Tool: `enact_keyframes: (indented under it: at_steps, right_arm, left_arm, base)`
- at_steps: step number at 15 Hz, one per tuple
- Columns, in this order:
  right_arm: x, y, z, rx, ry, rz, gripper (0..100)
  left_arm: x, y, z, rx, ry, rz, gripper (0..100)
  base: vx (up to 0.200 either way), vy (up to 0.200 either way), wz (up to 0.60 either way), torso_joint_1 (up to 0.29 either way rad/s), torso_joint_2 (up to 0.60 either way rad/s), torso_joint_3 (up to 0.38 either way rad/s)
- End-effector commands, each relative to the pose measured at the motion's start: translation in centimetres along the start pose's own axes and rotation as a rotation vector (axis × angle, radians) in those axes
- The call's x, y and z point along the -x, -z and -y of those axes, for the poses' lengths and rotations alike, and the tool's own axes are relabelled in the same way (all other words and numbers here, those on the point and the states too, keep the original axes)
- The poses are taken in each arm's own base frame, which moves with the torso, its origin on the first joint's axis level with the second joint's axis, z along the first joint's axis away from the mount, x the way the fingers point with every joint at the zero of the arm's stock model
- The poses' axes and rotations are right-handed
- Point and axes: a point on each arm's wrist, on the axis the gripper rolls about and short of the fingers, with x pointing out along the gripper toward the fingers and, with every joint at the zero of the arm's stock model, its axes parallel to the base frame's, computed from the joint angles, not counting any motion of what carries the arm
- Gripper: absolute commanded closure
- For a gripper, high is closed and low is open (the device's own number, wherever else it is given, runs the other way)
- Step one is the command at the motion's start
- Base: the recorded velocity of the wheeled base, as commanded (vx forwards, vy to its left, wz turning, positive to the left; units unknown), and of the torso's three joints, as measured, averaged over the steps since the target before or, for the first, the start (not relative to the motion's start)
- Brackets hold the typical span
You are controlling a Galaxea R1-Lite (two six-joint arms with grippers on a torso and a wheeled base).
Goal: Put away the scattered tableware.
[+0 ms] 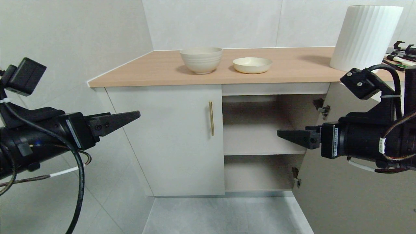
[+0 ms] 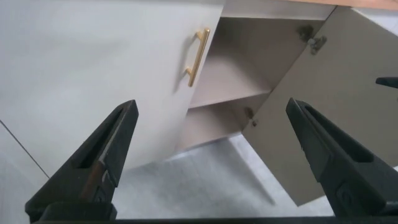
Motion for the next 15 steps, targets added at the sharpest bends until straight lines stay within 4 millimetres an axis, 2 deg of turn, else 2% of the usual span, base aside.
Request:
enact_keyframes:
  at_steps: [1,2,15]
  right_arm:
    - [0.14,-0.09,-0.03,0.0,-0.002,0.006,0]
    - [0.14,-0.05,-0.02,0.0,-0.001,0.0,0]
    - [0.38,0.18,0.0,-0.016,0.0,-0.057,0]
  left_arm:
    - [0.13,-0.22,0.09,-0.004,0.002,0.008,0]
    - [0.13,-0.36,0.13,-0.003,0.006,0.01,0]
    - [0.26,-0.61,0.13,0.002,-0.002,-0.003,0]
  base:
    - [0.0,0.0,0.0,0.0,0.0,0.0]
    - [0.0,0.0,0.0,0.0,0.0,0.0]
    - [0.2,0.0,0.0,0.003,0.0,0.003]
